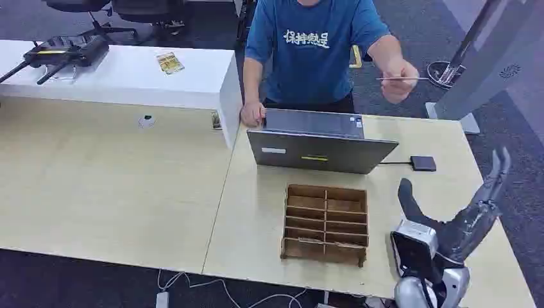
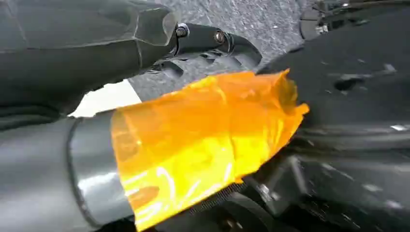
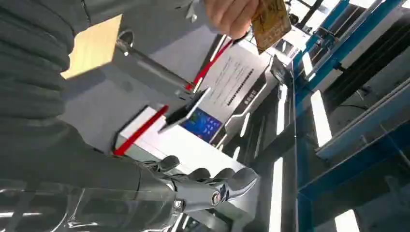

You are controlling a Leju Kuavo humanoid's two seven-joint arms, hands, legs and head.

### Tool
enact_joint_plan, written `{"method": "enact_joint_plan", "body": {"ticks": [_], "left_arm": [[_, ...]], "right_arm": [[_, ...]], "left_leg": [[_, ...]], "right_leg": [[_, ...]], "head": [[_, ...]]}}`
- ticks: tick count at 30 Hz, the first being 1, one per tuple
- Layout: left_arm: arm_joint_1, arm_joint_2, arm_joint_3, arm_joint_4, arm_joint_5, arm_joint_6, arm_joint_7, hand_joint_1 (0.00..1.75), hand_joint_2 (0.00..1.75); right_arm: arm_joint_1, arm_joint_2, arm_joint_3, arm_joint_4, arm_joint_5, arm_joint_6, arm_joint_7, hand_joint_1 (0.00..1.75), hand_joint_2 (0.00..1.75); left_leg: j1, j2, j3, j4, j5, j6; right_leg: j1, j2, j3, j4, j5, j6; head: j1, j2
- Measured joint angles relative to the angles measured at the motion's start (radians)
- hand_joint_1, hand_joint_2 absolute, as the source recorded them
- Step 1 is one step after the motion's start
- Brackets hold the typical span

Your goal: Pass the card to the sensor for recognition and then transmit it.

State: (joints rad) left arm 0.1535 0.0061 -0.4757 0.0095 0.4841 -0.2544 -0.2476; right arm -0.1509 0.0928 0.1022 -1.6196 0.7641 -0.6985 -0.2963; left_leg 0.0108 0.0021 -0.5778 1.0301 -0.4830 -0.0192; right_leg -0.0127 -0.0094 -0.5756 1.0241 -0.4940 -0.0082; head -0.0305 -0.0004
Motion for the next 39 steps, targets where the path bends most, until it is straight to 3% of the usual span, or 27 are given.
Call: {"method": "enact_joint_plan", "body": {"ticks": [8, 12, 15, 29, 39], "left_arm": [[-0.005, 0.039, -0.018, 0.000, -0.067, -0.030, 0.005, 0.00, 0.00], [-0.015, 0.056, -0.023, 0.000, -0.107, -0.038, 0.008, 0.00, 0.00], [-0.021, 0.069, -0.023, 0.000, -0.131, -0.040, 0.015, 0.00, 0.00], [-0.028, 0.089, -0.023, 0.000, -0.166, -0.049, 0.015, 0.00, 0.00], [-0.029, 0.087, -0.022, 0.000, -0.189, -0.048, 0.015, 0.00, 0.00]], "right_arm": [[-0.255, -0.050, 0.010, 0.187, 0.341, 0.000, 0.196, 0.00, 1.75], [-0.401, -0.084, 0.063, 0.310, 0.498, 0.011, 0.345, 0.00, 1.75], [-0.492, -0.104, 0.111, 0.402, 0.577, 0.049, 0.421, 0.00, 1.75], [-0.617, -0.139, 0.198, 0.591, 0.636, 0.079, 0.475, 0.00, 1.75], [-0.610, -0.146, 0.211, 0.635, 0.600, 0.052, 0.457, 0.00, 1.75]], "left_leg": [[0.000, 0.000, 0.000, 0.000, 0.001, -0.001], [0.000, 0.000, 0.000, 0.000, 0.002, -0.001], [0.001, 0.000, 0.000, 0.000, 0.002, -0.001], [0.000, -0.001, -0.001, 0.000, 0.002, -0.001], [0.000, -0.001, -0.001, 0.000, 0.002, -0.001]], "right_leg": [[0.000, 0.000, 0.000, 0.000, 0.001, 0.000], [0.000, 0.000, 0.000, 0.001, 0.002, -0.001], [0.000, 0.000, 0.000, 0.001, 0.002, -0.001], [0.000, -0.001, -0.001, 0.001, 0.001, -0.001], [0.000, 0.000, -0.002, 0.001, 0.001, -0.001]], "head": [[0.000, 0.000], [0.000, 0.000], [0.000, 0.000], [0.000, 0.000], [0.000, 0.000]]}}
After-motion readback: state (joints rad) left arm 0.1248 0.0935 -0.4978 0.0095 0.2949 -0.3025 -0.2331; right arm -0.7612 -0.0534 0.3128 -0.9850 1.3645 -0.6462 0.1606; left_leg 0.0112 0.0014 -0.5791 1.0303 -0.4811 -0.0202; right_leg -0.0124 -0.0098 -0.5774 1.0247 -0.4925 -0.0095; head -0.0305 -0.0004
